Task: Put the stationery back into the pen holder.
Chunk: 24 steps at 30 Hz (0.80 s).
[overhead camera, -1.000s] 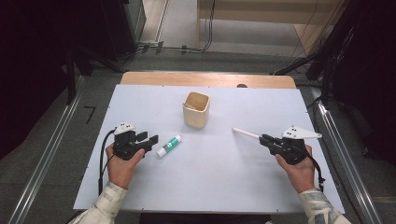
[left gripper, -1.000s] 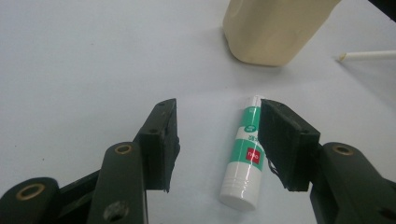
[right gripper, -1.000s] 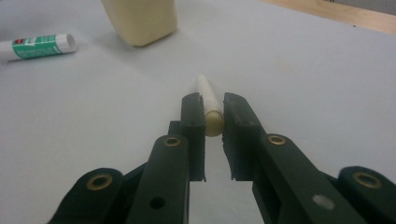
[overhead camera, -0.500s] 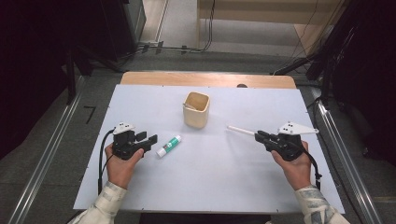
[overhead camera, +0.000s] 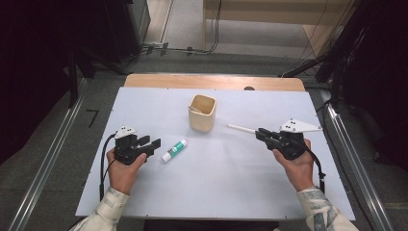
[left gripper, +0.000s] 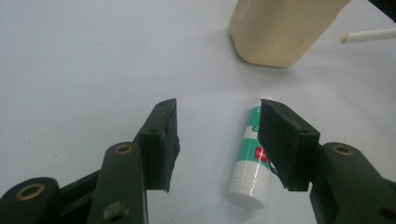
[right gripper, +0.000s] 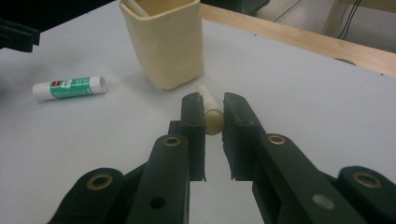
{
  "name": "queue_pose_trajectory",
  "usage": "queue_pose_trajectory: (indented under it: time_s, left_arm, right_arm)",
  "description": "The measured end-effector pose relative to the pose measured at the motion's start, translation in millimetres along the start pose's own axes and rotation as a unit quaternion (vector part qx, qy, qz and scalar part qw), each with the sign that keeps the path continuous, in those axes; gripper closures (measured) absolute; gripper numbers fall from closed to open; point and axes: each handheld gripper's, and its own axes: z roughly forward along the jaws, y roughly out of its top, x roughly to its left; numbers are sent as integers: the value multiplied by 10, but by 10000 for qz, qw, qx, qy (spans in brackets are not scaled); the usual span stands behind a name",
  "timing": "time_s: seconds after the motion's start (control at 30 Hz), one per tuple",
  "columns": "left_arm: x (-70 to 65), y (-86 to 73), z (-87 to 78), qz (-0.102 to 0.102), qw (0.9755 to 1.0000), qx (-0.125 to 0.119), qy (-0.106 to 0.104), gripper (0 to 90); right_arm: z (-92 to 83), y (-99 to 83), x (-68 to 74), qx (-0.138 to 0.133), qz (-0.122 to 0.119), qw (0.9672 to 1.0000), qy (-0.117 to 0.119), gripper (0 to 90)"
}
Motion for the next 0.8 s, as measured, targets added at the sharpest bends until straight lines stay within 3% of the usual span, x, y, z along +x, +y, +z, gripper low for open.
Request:
queue_pose_trajectory:
  time_s: [0.8]
  left_arm:
    - [26,2,-5,-20,10000,-10,25,483]
  right_arm:
    - [29,308,31,-354,-19,9994,22,776]
